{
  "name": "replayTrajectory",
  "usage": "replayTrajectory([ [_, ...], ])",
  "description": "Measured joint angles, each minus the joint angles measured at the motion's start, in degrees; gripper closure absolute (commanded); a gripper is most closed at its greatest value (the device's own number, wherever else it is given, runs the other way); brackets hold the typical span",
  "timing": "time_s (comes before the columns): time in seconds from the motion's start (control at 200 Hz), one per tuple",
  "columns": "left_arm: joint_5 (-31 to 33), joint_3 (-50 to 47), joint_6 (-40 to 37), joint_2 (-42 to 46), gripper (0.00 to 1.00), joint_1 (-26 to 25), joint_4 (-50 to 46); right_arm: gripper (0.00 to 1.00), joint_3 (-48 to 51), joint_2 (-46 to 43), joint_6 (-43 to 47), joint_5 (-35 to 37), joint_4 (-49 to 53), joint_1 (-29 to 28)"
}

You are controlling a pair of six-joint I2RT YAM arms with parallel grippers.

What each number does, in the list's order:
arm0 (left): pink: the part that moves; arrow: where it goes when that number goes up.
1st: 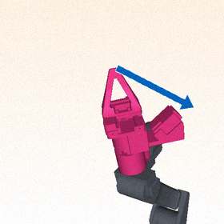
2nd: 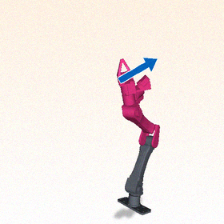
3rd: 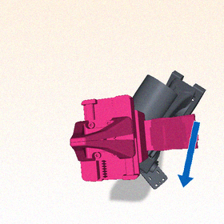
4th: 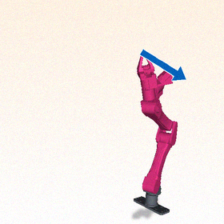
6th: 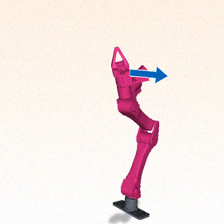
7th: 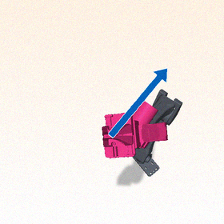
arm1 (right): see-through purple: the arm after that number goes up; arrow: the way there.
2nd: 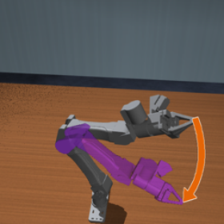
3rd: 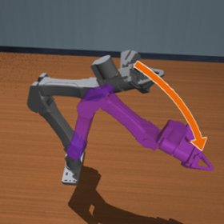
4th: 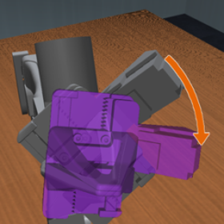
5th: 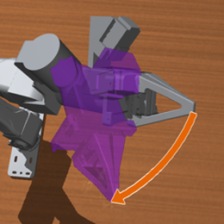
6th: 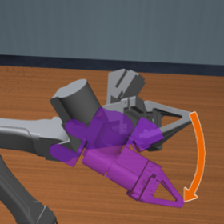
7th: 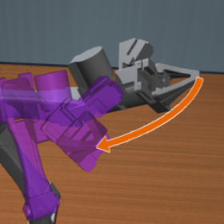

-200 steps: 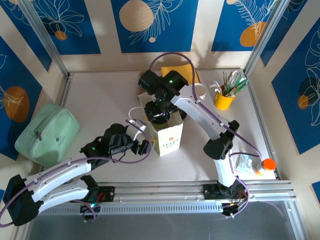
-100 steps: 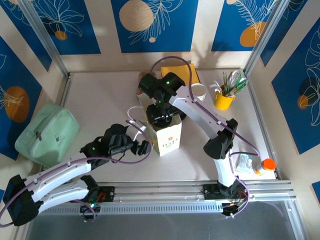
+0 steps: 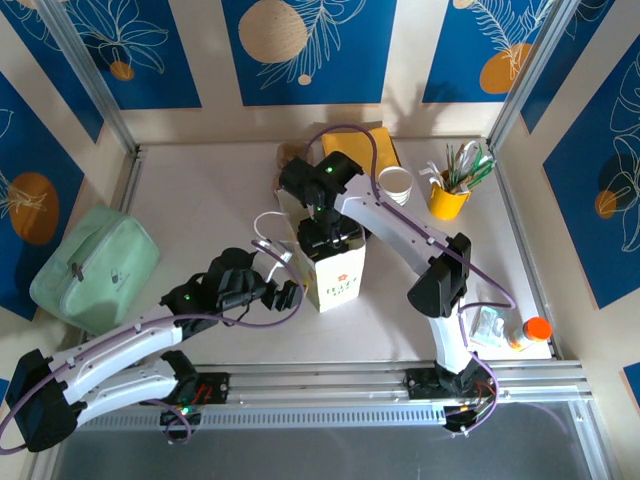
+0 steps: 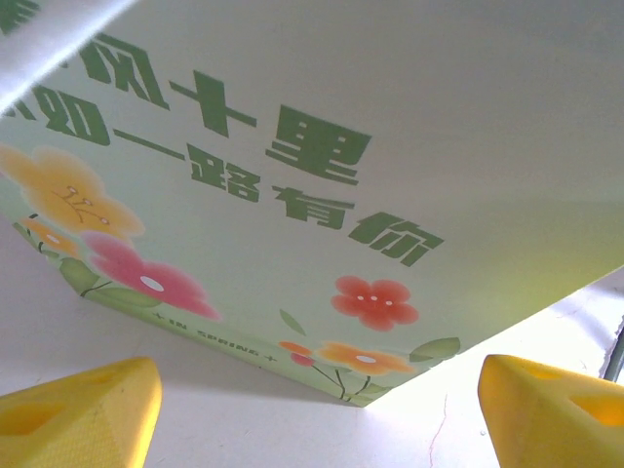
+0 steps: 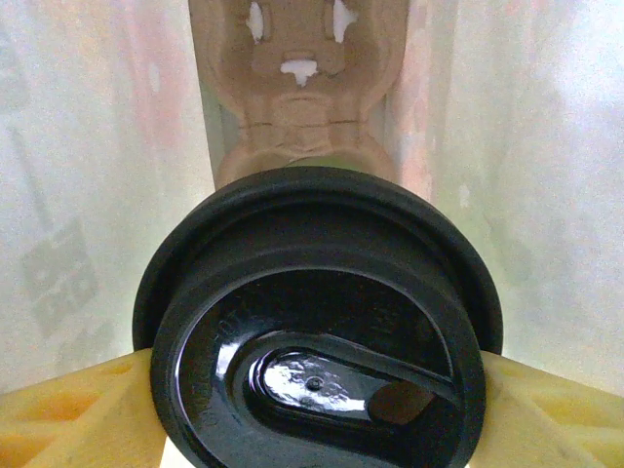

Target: Pack the takeout coffee

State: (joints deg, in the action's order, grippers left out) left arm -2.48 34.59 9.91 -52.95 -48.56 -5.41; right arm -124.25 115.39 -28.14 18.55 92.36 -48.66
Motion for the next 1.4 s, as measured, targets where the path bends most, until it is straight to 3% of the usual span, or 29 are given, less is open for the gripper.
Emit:
replayTrajectory([
  [1.401,1.1,0.0,0.0,0.0,0.15,0.0,-0.2,0.29,7.5,-1.4,-0.4,-0.6,-5.5,0.0],
])
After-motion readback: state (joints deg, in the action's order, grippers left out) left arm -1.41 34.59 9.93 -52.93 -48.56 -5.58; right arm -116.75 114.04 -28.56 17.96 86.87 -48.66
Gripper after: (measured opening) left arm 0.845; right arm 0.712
